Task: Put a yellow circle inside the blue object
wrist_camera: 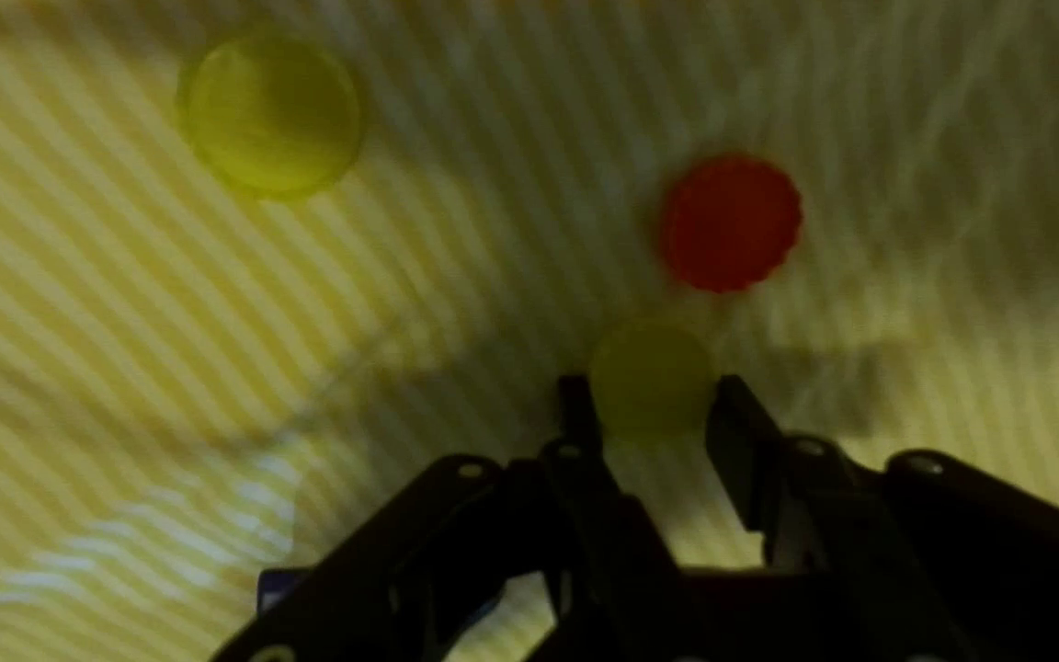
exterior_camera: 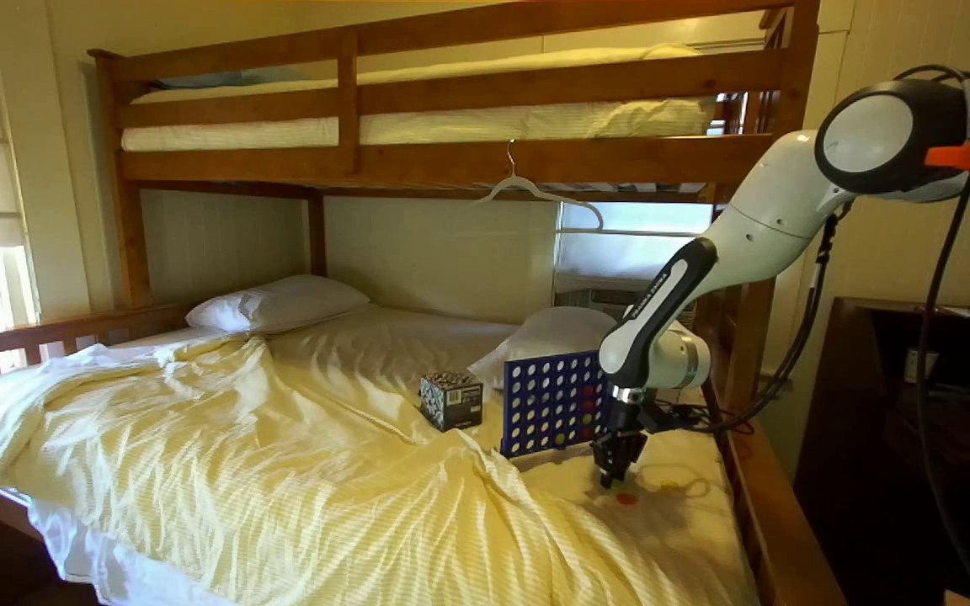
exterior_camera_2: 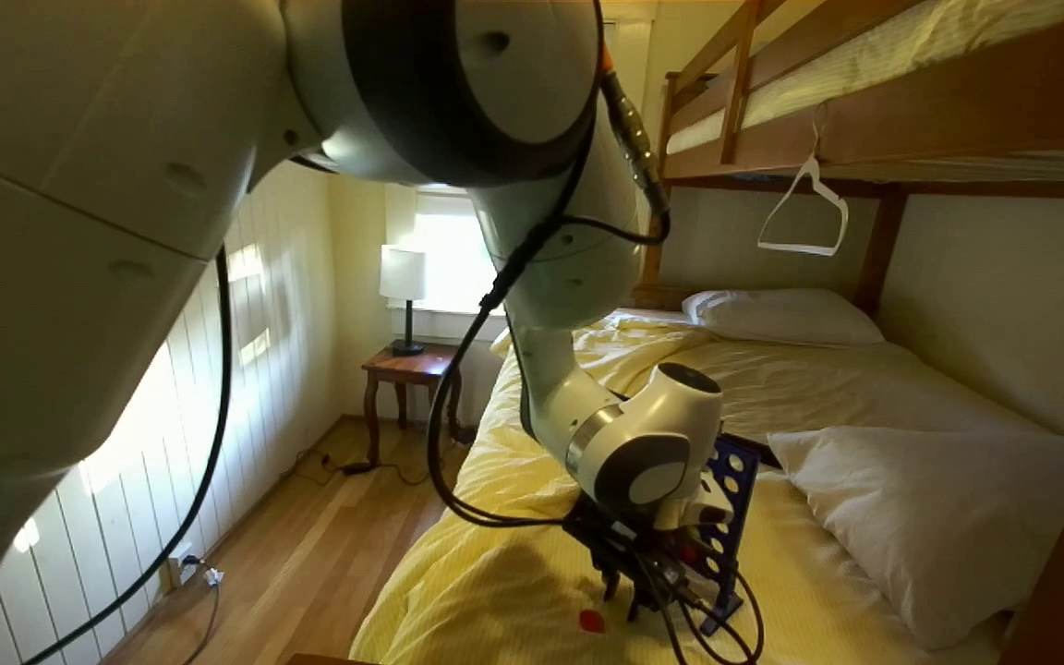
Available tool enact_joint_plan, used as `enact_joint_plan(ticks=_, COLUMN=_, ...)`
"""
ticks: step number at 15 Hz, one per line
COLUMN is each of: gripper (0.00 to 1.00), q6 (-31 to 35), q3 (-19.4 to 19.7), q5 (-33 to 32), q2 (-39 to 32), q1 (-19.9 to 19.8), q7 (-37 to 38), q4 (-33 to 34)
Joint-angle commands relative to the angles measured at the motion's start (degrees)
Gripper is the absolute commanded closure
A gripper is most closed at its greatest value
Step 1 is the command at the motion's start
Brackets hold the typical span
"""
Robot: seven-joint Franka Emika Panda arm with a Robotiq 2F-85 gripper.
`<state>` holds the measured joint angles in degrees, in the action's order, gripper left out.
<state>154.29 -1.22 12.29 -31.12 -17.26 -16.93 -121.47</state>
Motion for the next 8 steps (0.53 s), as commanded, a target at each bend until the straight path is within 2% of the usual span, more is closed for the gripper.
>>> enact_joint_plan(ticks=1, gripper=0.90, q6=7.16, q3=-2.19, q5=1.02, q2=6.01, q1=-2.46, q7=-4.18, q4=-6.90)
enact_joint_plan(ticks=4, gripper=0.90, q6=15.94, q3=-5.56, q5=1.30, q2=9.90, q1=-5.76, q7=-8.78, q4=-12.43)
enact_joint_plan(ticks=7, gripper=0.90, q6=23.86, q3=-11.96, q5=3.07, q2=13.61, q1=-11.60, q7=-14.13, q4=-17.74)
enact_joint_plan(ticks=8, gripper=0.90, q6=26.49, q3=-15.35, q5=3.79, q2=14.51, q1=-14.61, q7=-15.69, q4=-19.01)
